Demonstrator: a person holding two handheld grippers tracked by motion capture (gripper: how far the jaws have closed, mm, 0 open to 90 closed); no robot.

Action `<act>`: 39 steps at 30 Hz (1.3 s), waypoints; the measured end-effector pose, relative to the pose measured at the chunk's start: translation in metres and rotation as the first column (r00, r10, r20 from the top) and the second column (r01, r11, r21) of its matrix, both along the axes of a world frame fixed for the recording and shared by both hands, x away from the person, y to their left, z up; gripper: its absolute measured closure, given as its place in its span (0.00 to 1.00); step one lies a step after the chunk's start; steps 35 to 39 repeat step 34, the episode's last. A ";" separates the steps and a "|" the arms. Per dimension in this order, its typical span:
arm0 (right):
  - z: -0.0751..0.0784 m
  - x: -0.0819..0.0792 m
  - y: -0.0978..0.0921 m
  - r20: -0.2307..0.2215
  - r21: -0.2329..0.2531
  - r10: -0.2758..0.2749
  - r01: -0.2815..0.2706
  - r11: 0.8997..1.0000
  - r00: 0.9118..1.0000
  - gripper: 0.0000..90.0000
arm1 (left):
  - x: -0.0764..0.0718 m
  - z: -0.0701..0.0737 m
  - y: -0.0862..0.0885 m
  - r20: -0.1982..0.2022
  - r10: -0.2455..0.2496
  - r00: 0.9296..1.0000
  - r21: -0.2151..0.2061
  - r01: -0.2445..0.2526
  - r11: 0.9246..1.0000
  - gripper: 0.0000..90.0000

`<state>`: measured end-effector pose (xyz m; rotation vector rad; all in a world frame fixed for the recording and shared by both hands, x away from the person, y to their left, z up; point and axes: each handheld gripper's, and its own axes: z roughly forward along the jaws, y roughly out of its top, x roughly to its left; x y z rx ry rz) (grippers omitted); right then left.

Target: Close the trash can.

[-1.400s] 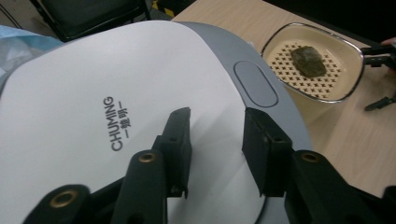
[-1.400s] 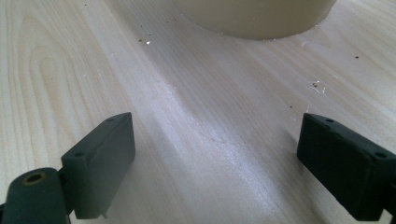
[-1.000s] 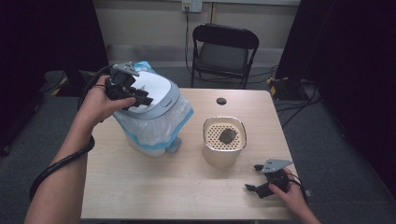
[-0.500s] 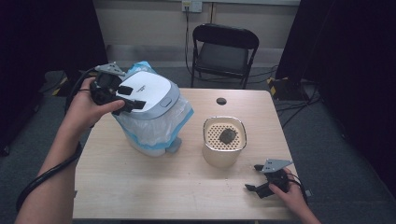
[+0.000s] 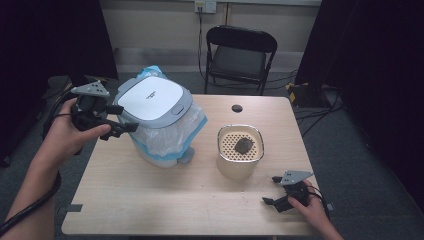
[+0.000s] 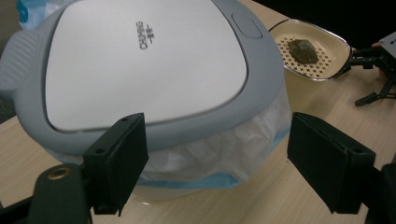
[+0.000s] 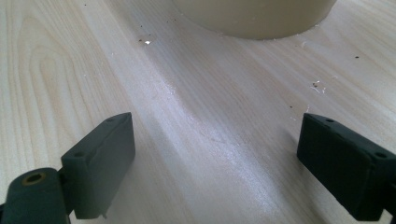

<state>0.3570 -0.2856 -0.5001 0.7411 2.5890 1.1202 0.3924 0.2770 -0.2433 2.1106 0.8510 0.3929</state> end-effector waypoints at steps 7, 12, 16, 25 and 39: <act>0.000 0.000 0.000 0.000 0.000 0.000 0.000 1.000 1.000 0.12 | -0.020 -0.018 0.012 0.002 0.003 1.000 -0.032 -0.003 0.999 0.21; 0.000 0.000 0.000 -0.002 0.001 0.000 0.000 1.000 1.000 0.12 | -0.029 -0.040 0.013 -0.001 -0.008 1.000 -0.022 0.008 1.000 0.21; 0.000 0.000 0.000 -0.003 0.001 0.002 -0.002 1.000 1.000 0.12 | -0.035 -0.061 0.013 0.000 -0.022 1.000 -0.026 0.022 0.999 0.21; 0.000 0.000 0.000 -0.003 0.001 0.002 -0.002 1.000 1.000 0.12 | -0.045 -0.096 0.011 -0.013 -0.035 0.999 -0.042 0.034 0.999 0.20; 0.000 0.000 0.000 -0.004 0.002 0.003 -0.003 1.000 1.000 0.12 | -0.057 -0.139 0.000 -0.017 -0.089 0.996 -0.047 0.088 0.995 0.18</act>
